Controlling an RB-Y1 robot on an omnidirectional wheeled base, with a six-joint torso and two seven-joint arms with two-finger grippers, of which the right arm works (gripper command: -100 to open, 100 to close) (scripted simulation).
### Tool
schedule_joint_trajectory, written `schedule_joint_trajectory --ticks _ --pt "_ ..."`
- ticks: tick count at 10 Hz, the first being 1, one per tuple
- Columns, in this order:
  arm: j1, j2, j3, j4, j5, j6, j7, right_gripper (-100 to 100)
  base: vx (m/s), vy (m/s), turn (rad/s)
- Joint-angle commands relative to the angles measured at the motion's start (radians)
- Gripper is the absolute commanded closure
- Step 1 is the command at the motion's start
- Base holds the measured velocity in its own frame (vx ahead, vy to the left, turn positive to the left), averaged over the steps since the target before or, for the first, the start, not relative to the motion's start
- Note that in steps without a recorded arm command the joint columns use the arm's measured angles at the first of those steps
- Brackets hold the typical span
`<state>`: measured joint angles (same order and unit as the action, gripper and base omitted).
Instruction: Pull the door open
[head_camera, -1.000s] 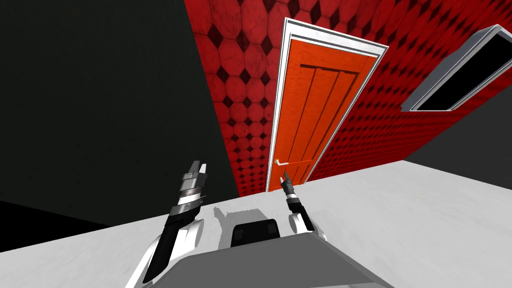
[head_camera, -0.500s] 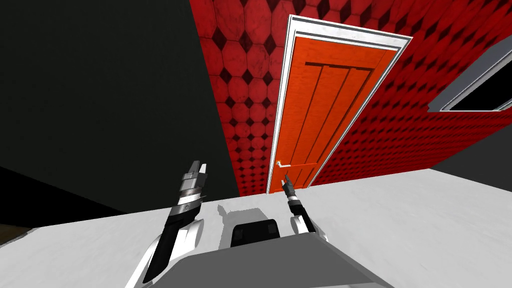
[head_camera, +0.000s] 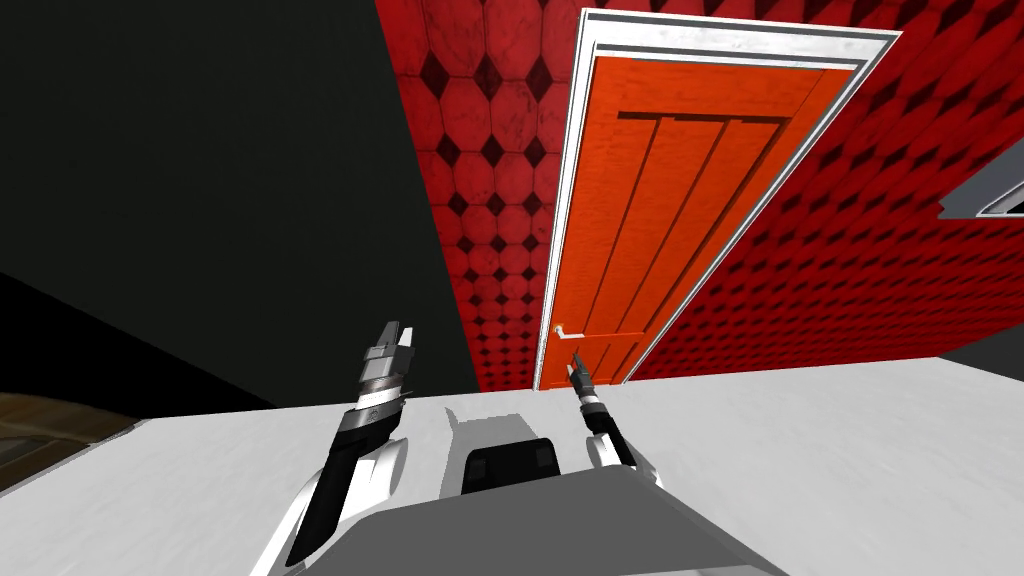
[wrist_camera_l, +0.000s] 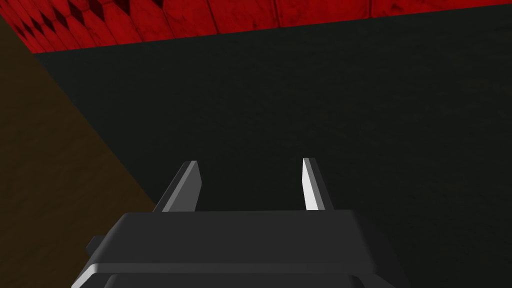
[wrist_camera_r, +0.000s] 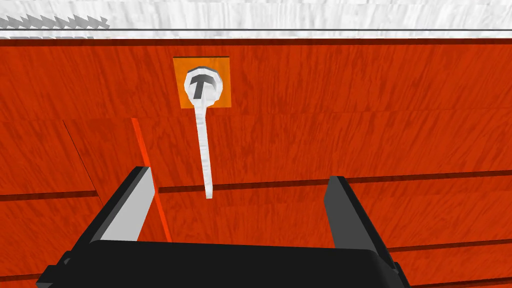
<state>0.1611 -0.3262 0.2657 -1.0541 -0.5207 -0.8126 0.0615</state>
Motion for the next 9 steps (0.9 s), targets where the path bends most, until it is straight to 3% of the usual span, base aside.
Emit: schedule_joint_trajectory --ticks 1,3,4,8,9 --pt "-0.008 -0.009 0.006 0.039 -0.012 -0.010 -0.002 -100 0.014 -0.073 0.102" --pt "-0.023 -0.022 0.014 0.094 -0.030 -0.022 -0.004 -100 0.006 -0.100 0.169" --pt "-0.023 -0.022 0.014 0.094 -0.030 -0.022 -0.004 -100 0.000 -0.093 0.055" --pt "-0.044 -0.041 0.026 0.170 -0.056 -0.038 -0.007 -100 0.005 -0.071 0.107" --pt "-0.039 -0.039 0.024 0.154 -0.052 -0.033 -0.005 -100 -0.002 -0.045 0.030"
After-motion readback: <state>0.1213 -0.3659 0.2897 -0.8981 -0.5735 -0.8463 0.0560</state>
